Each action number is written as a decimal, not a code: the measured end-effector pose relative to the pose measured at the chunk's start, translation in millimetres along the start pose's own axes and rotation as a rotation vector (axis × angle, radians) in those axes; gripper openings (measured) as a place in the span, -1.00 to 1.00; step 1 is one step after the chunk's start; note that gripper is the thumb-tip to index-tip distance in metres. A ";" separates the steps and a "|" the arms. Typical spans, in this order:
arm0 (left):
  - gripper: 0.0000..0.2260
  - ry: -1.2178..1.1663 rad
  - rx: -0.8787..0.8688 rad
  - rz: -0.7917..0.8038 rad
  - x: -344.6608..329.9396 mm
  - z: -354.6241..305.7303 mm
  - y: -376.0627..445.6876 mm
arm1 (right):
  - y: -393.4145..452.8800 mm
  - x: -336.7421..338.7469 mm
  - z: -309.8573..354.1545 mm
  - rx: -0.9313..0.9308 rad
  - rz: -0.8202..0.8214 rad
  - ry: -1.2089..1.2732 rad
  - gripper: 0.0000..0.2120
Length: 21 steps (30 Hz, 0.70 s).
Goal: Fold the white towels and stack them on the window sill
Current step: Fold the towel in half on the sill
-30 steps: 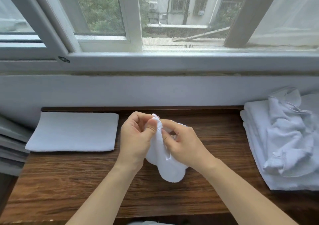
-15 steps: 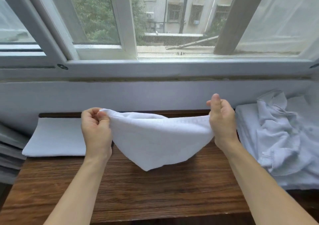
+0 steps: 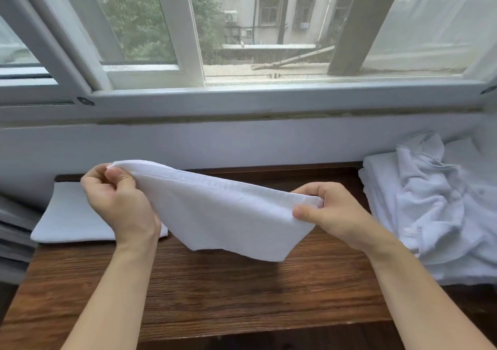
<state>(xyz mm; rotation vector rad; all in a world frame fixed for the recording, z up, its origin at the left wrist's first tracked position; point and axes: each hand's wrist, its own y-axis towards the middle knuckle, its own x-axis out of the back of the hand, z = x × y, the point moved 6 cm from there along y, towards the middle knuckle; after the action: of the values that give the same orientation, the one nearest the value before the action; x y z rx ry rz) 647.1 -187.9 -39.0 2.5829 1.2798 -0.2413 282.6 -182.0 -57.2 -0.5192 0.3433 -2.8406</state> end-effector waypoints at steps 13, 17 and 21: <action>-0.91 0.114 0.034 0.325 12.9 17.3 3.7 | -2.0 29.1 -11.3 0.101 -0.325 0.117 -0.86; -0.98 0.135 0.045 0.332 18.4 16.3 8.5 | -5.4 30.2 -0.8 0.208 -0.201 0.318 -0.85; -0.95 0.130 0.060 0.313 20.1 14.6 9.8 | -7.3 29.2 4.8 0.256 -0.112 0.361 -0.84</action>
<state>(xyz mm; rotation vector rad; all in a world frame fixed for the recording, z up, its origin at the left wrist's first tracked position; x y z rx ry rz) 666.5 -182.7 -56.7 2.8418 0.8980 -0.0536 256.5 -183.9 -41.6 0.0277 0.0058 -3.0187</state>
